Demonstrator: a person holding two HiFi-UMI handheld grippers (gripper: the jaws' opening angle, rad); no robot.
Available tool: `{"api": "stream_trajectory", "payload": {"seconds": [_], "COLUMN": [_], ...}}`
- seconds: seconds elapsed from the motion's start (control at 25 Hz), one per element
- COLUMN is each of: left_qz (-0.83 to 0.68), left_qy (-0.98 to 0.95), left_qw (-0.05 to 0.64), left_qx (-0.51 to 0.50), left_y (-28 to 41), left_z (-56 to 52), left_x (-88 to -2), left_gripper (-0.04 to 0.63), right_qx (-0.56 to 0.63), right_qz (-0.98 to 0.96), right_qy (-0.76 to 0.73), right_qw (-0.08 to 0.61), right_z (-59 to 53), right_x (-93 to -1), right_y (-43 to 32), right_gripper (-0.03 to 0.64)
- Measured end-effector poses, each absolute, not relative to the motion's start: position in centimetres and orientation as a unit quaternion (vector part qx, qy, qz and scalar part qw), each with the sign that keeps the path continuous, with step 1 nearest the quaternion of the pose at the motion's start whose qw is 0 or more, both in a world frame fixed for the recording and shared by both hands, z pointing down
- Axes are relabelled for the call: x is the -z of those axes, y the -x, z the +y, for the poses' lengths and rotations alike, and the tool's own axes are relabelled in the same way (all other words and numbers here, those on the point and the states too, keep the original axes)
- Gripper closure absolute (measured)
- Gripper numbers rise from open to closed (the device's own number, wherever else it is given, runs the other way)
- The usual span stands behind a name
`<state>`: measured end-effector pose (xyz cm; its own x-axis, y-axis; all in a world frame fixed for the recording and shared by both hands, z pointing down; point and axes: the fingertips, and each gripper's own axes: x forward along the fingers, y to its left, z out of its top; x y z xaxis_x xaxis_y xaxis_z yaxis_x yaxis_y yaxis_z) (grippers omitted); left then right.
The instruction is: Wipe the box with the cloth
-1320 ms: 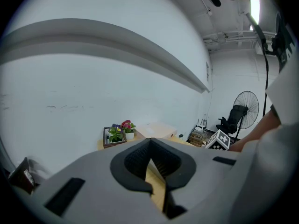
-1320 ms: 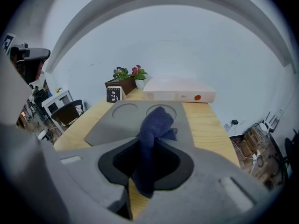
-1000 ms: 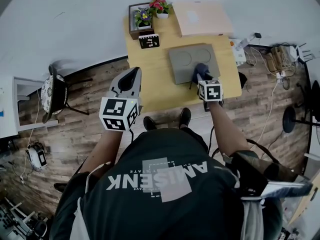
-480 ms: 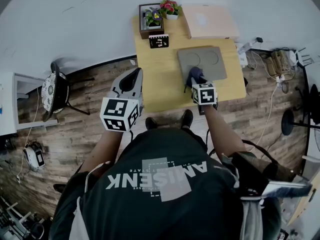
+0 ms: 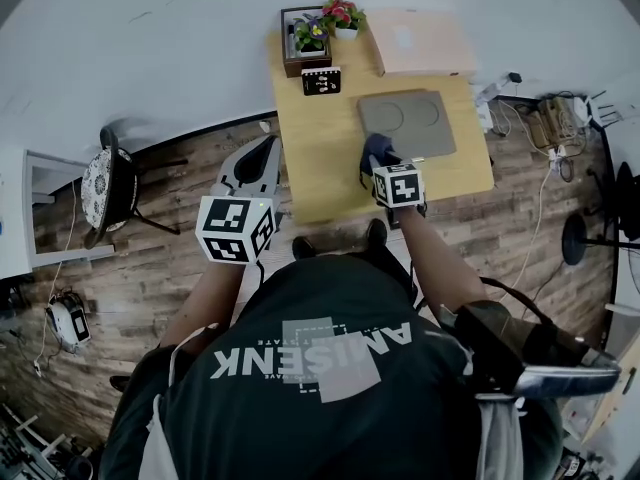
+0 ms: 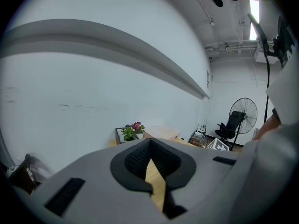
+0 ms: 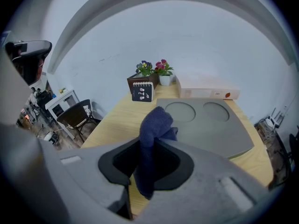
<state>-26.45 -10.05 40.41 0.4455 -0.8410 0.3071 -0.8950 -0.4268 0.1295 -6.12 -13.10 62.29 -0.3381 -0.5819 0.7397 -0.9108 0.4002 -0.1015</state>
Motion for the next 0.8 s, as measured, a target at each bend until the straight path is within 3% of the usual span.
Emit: {"api": "stream_trajectory", "payload": {"seconds": [0.4,0.8], "left_qz": [-0.511,-0.532], "left_qy": [-0.843,-0.83], "left_qw": [0.137,0.129], "left_qx": [-0.092,-0.105], "left_y": [21.6,14.2], "left_z": [-12.4,-15.2], "left_x": [-40.0,-38.9], "left_gripper": [0.595,0.595], "right_qx": [-0.256,-0.245], "right_qz": [-0.832,-0.829], "right_qy": [-0.435,-0.454], "right_qw": [0.23,0.215], "right_z": [-14.7,-20.4], "right_x": [-57.3,-55.5], "right_y": [4.3,-7.9], "right_gripper": [0.543,0.543]}}
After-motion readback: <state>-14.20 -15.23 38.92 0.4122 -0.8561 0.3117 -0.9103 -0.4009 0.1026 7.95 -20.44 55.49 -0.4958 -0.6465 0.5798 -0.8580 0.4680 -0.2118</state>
